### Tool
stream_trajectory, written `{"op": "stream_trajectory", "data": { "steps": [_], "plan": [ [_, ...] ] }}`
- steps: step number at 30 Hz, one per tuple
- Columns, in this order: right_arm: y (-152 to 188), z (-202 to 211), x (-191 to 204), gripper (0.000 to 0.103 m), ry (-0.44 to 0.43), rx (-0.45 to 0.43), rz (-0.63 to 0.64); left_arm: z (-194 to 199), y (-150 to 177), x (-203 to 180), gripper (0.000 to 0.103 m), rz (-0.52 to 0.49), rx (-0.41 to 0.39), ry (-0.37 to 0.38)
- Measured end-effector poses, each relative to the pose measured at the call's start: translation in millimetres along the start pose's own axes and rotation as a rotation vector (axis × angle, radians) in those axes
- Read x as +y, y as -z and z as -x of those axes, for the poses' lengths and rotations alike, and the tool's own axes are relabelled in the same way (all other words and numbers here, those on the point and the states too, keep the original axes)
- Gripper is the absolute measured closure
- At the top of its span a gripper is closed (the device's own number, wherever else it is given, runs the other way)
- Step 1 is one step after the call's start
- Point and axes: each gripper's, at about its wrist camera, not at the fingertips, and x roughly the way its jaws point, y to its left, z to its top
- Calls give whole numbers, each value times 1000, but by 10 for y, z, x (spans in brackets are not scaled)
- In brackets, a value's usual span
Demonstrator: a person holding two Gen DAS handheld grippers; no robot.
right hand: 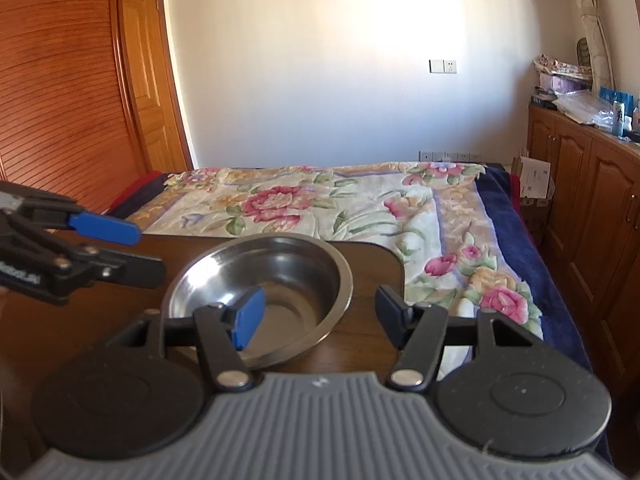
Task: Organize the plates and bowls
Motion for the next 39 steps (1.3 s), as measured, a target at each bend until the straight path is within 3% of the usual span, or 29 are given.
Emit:
{"op": "stream_trajectory", "data": {
  "steps": [9, 16, 19, 21, 29, 39],
  "plan": [
    [14, -58, -51, 45, -28, 45, -50, -351, -39, 115, 56, 19, 79, 24],
    [23, -99, -48, 50, -44, 69, -79, -445, -34, 132, 62, 34, 103, 40],
    [36, -132, -70, 55, -53, 83, -105, -473, -22, 133, 68, 45, 114, 56],
    [37, -138, -87, 69, -67, 89, -133, -481, -30, 132, 82, 60, 121, 77],
    [24, -49, -52, 88, -40, 90, -185, -270, -50, 92, 89, 58, 95, 71],
    [-121, 286, 84, 91, -15, 19, -166, 220, -106, 39, 90, 34, 24, 82]
  ]
}}
